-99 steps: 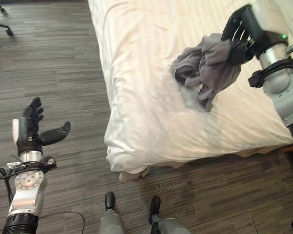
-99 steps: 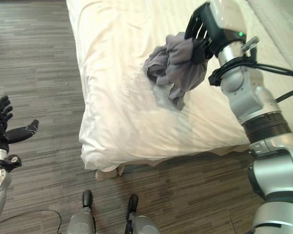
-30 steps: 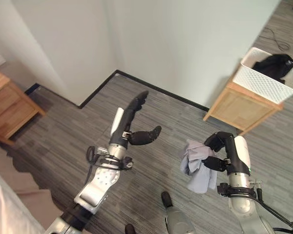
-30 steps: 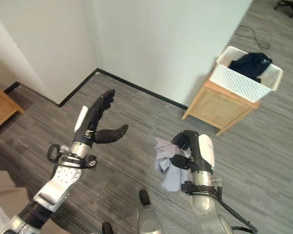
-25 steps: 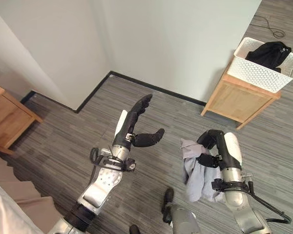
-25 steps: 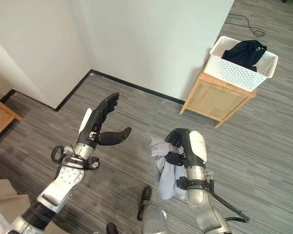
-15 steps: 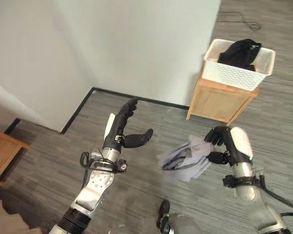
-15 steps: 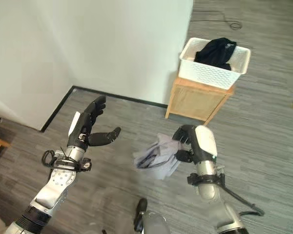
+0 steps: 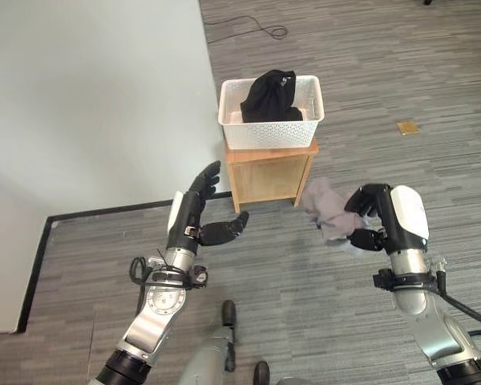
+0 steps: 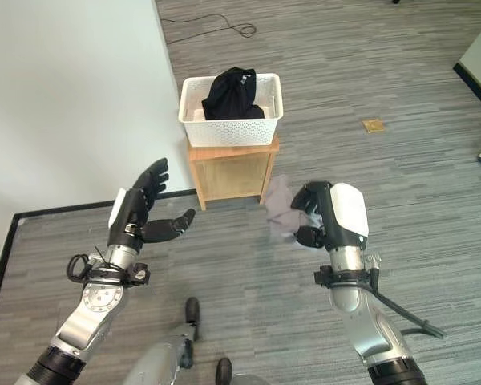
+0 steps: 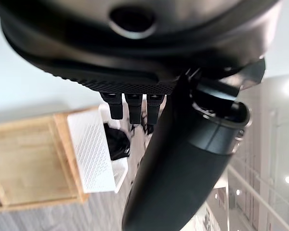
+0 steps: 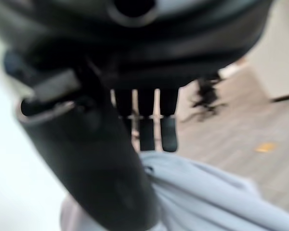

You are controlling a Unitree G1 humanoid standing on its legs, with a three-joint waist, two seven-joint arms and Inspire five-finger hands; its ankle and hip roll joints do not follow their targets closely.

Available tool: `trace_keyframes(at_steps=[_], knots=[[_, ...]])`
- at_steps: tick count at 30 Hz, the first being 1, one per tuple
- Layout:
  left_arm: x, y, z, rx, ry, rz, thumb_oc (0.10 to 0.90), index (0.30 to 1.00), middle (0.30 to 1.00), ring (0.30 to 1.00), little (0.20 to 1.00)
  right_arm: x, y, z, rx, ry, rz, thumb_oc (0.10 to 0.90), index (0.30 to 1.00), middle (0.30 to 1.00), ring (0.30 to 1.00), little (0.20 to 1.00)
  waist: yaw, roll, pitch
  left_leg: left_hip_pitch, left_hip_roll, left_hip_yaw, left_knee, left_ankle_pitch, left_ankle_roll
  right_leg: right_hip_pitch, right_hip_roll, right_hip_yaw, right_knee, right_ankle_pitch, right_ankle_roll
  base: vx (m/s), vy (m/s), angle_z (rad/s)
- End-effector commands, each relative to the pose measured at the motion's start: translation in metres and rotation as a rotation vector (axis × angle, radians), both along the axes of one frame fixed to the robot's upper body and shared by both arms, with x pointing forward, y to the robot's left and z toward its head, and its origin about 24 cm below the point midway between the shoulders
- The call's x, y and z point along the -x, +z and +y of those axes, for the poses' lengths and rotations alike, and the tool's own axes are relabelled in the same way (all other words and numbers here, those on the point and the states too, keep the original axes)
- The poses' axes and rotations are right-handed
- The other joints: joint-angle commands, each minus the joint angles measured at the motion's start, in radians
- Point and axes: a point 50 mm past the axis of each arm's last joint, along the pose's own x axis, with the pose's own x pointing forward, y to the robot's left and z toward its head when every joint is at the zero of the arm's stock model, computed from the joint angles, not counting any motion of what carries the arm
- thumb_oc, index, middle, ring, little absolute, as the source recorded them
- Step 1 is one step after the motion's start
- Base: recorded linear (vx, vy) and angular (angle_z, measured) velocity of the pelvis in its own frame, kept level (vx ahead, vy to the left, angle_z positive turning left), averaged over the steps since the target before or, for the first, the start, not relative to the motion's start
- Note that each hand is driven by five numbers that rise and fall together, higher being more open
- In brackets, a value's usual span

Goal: Pick up bed clothes into laundry basket.

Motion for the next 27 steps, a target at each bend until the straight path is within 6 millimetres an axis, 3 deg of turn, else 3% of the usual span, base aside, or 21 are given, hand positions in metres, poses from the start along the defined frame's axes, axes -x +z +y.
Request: trace_keyframes(at_steps=[1,4,5,6,7,8,9,11,14,15,16,17,19,20,21,24,25,26,27], knots=[[-0.009,0.056,-0.007,0.071,-0.055,-0.265,0.800,0.900,0.900,0.900,0.900,-0.025,0.061,-0.002,0.054,0.023,-0.277,0.400,0.300,0.300,0.300,0.300,0.064,-0.026,-0.042,0.127,0.095,-0.051,-0.073,-0.152,-0.185,-0.022,-0.157,0.026,-0.016,0.005,-0.032,0.48,0.037,0.02],[-0.010,0.056,-0.006,0.049,-0.060,-0.262,0.800,0.900,0.900,0.900,0.900,-0.031,0.061,-0.007,0.051,-0.001,-0.262,0.400,0.300,0.300,0.300,0.300,0.080,-0.055,-0.054,0.157,0.100,-0.016,-0.086,-0.174,-0.160,-0.035,-0.160,0.028,0.071,-0.013,-0.027,0.24,-0.020,0.03],[-0.012,0.058,-0.003,0.037,-0.062,-0.264,0.800,0.900,0.900,0.900,0.900,-0.038,0.065,-0.011,0.066,-0.015,-0.254,0.400,0.300,0.300,0.300,0.300,0.088,-0.073,-0.054,0.193,0.100,0.008,-0.097,-0.201,-0.144,-0.086,-0.163,-0.001,0.202,0.003,0.025,0.23,-0.030,-0.19],[-0.012,0.057,-0.003,0.037,-0.062,-0.263,0.800,0.900,0.900,0.900,0.900,-0.038,0.065,-0.011,0.067,-0.014,-0.254,0.400,0.300,0.300,0.300,0.300,0.087,-0.077,-0.056,0.197,0.095,0.007,-0.099,-0.212,-0.144,-0.084,-0.168,-0.001,0.207,-0.008,0.027,0.24,-0.016,-0.54],[-0.013,0.060,-0.004,0.029,-0.072,-0.270,0.800,0.900,0.900,0.900,0.900,-0.047,0.083,-0.015,0.093,-0.015,-0.282,0.400,0.300,0.300,0.300,0.300,0.061,-0.078,-0.036,0.245,0.100,0.012,-0.107,-0.227,-0.128,-0.200,-0.184,-0.009,0.391,0.103,0.110,0.14,0.005,-0.52],[-0.014,0.060,-0.004,0.030,-0.071,-0.271,0.800,0.900,0.900,0.900,0.900,-0.047,0.083,-0.015,0.094,-0.014,-0.283,0.400,0.300,0.300,0.300,0.300,0.061,-0.078,-0.039,0.246,0.098,0.012,-0.109,-0.235,-0.129,-0.202,-0.185,-0.008,0.394,0.096,0.112,0.19,0.016,-0.38],[-0.016,0.061,-0.004,0.021,-0.068,-0.278,0.800,0.900,0.900,0.900,0.900,-0.053,0.112,-0.018,0.110,-0.012,-0.367,0.400,0.300,0.300,0.300,0.300,0.042,-0.060,-0.021,0.279,0.127,0.021,-0.115,-0.252,-0.127,-0.302,-0.200,-0.037,0.523,0.158,0.159,0.15,-0.004,-0.12],[-0.016,0.064,-0.003,0.030,-0.069,-0.289,0.800,0.900,0.900,0.900,0.900,-0.056,0.142,-0.017,0.143,0.008,-0.449,0.400,0.300,0.300,0.300,0.300,0.038,-0.052,-0.013,0.292,0.138,0.026,-0.115,-0.269,-0.137,-0.352,-0.243,-0.097,0.506,0.128,0.129,0.18,-0.053,0.00],[-0.016,0.070,0.002,0.042,-0.058,-0.311,0.800,0.900,0.900,0.900,0.900,-0.048,0.180,0.032,0.172,0.196,-0.623,0.400,0.300,0.300,0.300,0.300,0.022,-0.055,-0.007,0.317,0.137,0.008,-0.115,-0.295,-0.148,-0.401,-0.240,-0.109,0.318,0.096,0.058,0.20,-0.112,-0.05],[-0.017,0.071,0.004,0.043,-0.054,-0.313,0.800,0.900,0.900,0.900,0.900,-0.049,0.181,0.034,0.173,0.200,-0.624,0.400,0.300,0.300,0.300,0.300,0.018,-0.053,-0.007,0.318,0.141,0.008,-0.115,-0.299,-0.150,-0.394,-0.235,-0.111,0.305,0.098,0.057,0.23,-0.182,0.00],[-0.017,0.072,0.006,0.055,-0.055,-0.320,0.800,0.900,0.900,0.900,0.900,-0.044,0.203,0.054,0.212,0.285,-0.702,0.400,0.300,0.300,0.300,0.300,0.023,-0.068,-0.021,0.333,0.137,-0.001,-0.115,-0.322,-0.156,-0.362,-0.231,-0.094,0.155,0.125,0.045,0.21,-0.187,0.14],[-0.015,0.069,0.008,0.046,-0.052,-0.304,0.800,0.900,0.900,0.900,0.900,-0.041,0.208,0.067,0.227,0.340,-0.728,0.400,0.300,0.300,0.300,0.300,0.034,-0.079,-0.033,0.345,0.139,0.001,-0.115,-0.335,-0.159,-0.332,-0.233,-0.093,0.103,0.143,0.041,0.23,-0.246,0.41],[-0.015,0.064,0.009,0.055,-0.053,-0.279,0.800,0.900,0.900,0.900,0.900,-0.030,0.232,0.090,0.255,0.446,-0.832,0.400,0.300,0.300,0.300,0.300,0.056,-0.093,-0.051,0.357,0.152,0.004,-0.082,-0.333,-0.177,-0.270,-0.227,-0.093,0.036,0.159,0.032,0.13,-0.143,0.34],[-0.015,0.064,0.010,0.056,-0.052,-0.279,0.800,0.900,0.900,0.900,0.900,-0.030,0.232,0.091,0.255,0.447,-0.833,0.400,0.300,0.300,0.300,0.300,0.054,-0.091,-0.049,0.357,0.153,0.003,-0.080,-0.334,-0.177,-0.268,-0.226,-0.094,0.034,0.160,0.032,0.12,-0.170,0.07],[-0.016,0.061,0.010,0.061,-0.061,-0.261,0.800,0.900,0.900,0.900,0.900,-0.021,0.255,0.104,0.330,0.502,-0.914,0.400,0.300,0.300,0.300,0.300,0.073,-0.107,-0.048,0.307,0.166,0.007,0.055,-0.350,-0.206,-0.208,-0.233,-0.116,-0.009,0.158,0.013,0.04,-0.148,0.08],[-0.016,0.059,0.011,0.059,-0.058,-0.252,0.800,0.900,0.900,0.900,0.900,-0.011,0.293,0.123,0.442,0.542,-1.021,0.400,0.300,0.300,0.300,0.300,0.099,-0.112,-0.023,0.170,0.188,-0.009,0.295,-0.266,-0.241,-0.161,-0.238,-0.148,-0.025,0.137,-0.016,0.04,-0.115,0.37],[-0.016,0.057,0.011,0.061,-0.056,-0.241,0.800,0.900,0.900,0.900,0.900,-0.014,0.298,0.125,0.462,0.533,-1.016,0.400,0.300,0.300,0.300,0.300,0.101,-0.114,-0.021,0.147,0.196,0.000,0.320,-0.259,-0.241,-0.152,-0.238,-0.156,-0.025,0.128,-0.019,0.12,-0.018,0.41],[-0.015,0.054,0.014,0.078,-0.051,-0.225,0.800,0.900,0.900,0.900,0.900,-0.021,0.312,0.122,0.499,0.481,-1.001,0.400,0.300,0.300,0.300,0.300,0.104,-0.118,-0.023,0.121,0.241,0.032,0.299,-0.255,-0.244,-0.139,-0.249,-0.172,-0.025,0.114,-0.010,0.12,0.018,0.27],[-0.016,0.055,0.014,0.083,-0.050,-0.227,0.800,0.900,0.900,0.900,0.900,-0.022,0.313,0.123,0.501,0.484,-1.002,0.400,0.300,0.300,0.300,0.300,0.102,-0.115,-0.023,0.123,0.240,0.033,0.295,-0.254,-0.245,-0.139,-0.250,-0.172,-0.025,0.113,-0.010,0.21,0.100,0.38]])
